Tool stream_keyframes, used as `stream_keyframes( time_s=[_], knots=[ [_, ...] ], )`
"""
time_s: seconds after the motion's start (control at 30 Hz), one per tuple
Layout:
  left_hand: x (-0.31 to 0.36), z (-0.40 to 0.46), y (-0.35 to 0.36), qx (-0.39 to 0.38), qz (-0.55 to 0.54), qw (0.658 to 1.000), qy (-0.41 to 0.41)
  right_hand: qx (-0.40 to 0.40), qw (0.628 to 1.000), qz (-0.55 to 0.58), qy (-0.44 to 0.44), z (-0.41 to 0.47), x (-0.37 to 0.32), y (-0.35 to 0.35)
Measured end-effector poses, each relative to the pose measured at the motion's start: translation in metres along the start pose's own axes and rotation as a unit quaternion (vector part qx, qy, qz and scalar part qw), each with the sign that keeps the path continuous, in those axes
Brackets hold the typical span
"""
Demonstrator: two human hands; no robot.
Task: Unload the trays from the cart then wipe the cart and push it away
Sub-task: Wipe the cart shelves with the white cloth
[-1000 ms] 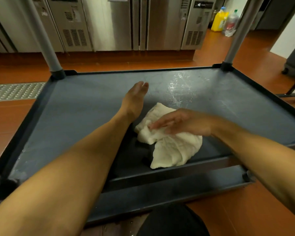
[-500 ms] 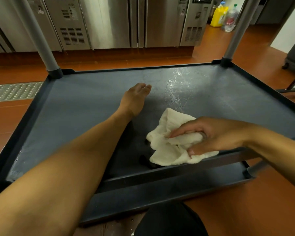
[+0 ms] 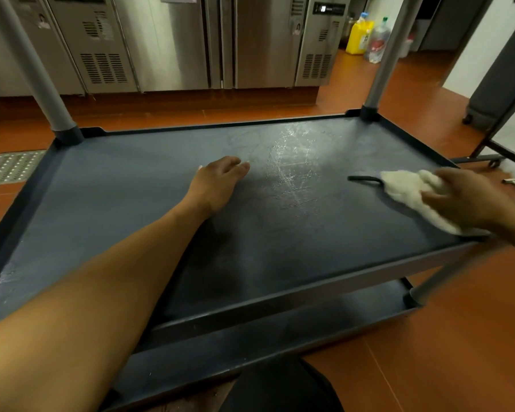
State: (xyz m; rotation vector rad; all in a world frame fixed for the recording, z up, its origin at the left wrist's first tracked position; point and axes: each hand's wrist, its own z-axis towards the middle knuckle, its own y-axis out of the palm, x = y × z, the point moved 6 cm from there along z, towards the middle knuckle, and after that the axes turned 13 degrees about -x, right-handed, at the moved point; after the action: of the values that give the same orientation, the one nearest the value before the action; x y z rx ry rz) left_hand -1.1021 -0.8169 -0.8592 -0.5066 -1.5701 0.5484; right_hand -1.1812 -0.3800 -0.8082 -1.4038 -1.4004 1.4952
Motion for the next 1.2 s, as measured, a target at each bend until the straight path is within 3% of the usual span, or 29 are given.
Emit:
stream_keyframes(
  time_s=[0.1, 0.37, 0.57, 0.73, 1.0, 1.13, 1.2],
  knots=[
    [-0.001, 0.004, 0.002, -0.004, 0.024, 1.0, 0.007, 0.038, 0.994, -0.025, 0.102, 0.01, 0.047, -0.013],
    [0.01, 0.012, 0.015, -0.016, 0.28, 0.96, 0.019, 0.058, 0.992, -0.02, 0.107, 0.019, 0.043, 0.002],
    [0.062, 0.011, 0.064, -0.063, 0.381, 0.921, -0.05, 0.073, 0.99, -0.037, 0.114, 0.017, 0.042, 0.003],
    [0.141, -0.011, 0.185, -0.174, 0.352, 0.917, 0.075, 0.081, 0.985, -0.05, 0.142, 0.022, 0.054, 0.01],
    [0.15, -0.007, 0.198, -0.203, 0.355, 0.906, 0.109, 0.1, 0.992, -0.039, 0.06, 0.057, 0.032, 0.001],
    [0.162, -0.009, 0.195, -0.143, 0.332, 0.905, 0.227, 0.028, 0.999, 0.029, 0.018, 0.101, -0.021, 0.011],
    [0.161, -0.01, 0.197, -0.116, 0.3, 0.898, 0.301, -0.014, 0.997, 0.025, -0.069, 0.113, -0.077, 0.023]
  ],
)
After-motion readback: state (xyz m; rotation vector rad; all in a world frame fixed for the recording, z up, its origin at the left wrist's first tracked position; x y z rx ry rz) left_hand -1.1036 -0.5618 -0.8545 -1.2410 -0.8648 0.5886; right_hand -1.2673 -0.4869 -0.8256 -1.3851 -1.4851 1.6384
